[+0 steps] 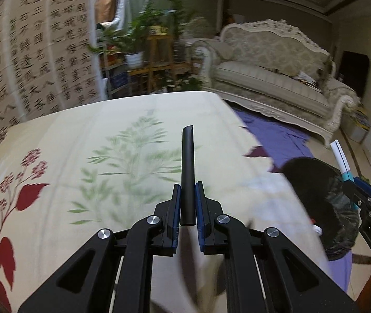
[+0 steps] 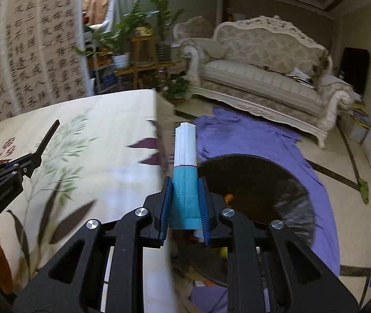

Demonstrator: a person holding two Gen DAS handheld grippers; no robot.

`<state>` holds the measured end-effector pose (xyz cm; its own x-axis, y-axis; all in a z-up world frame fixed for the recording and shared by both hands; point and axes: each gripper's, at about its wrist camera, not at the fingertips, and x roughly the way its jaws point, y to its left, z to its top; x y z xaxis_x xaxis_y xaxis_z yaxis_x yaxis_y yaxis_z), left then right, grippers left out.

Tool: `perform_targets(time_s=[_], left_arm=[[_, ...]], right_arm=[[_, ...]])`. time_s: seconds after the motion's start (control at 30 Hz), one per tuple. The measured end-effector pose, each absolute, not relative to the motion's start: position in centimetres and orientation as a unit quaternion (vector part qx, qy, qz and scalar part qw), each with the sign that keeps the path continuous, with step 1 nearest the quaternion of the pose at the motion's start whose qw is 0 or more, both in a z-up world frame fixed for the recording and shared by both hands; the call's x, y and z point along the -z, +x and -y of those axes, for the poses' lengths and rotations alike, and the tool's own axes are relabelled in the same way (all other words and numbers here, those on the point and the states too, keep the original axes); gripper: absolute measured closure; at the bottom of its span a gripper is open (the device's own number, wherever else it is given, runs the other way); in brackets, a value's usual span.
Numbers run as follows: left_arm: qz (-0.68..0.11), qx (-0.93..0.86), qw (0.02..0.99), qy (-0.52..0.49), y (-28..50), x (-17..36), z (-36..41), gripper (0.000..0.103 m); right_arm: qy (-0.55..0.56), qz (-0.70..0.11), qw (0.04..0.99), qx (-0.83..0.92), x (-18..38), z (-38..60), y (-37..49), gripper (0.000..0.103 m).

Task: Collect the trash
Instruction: 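Carry both markers over the bin with both tools, then open both tools over the bin to drop the markers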

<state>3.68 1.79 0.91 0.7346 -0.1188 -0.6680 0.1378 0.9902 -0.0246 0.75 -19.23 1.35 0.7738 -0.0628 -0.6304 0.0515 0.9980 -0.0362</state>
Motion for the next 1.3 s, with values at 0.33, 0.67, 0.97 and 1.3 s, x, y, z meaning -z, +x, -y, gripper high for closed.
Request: perform_targets(time_s=[0.33,0.67,0.97,1.3], left_arm=[[-0.353,0.136,0.925,0.042,3.8,-0.9,5.9,0.091],[-0.35,0.172,0.918,0.078,5.4,0.1,11.8,0.091],[-0.365,0.177,0.907,0.111,7.1,1.3,15.3,0.08],[-0.361,0.158,0.913,0.109,6.9,1.5,15.3,0.03]], right_arm=[[0.01,-0.326,0.941,0.094,-0.9,25.3,-0.2,0.083],[0.032,-0.326,0.938,0.115,0.1,28.9,0.6,0.083],[0.036,-0.332,0.934,0.127,1.5,30.8,2.1,0.069],[0.042,-0.33,0.932,0.146,1.7,31.9,1.4,0.049]])
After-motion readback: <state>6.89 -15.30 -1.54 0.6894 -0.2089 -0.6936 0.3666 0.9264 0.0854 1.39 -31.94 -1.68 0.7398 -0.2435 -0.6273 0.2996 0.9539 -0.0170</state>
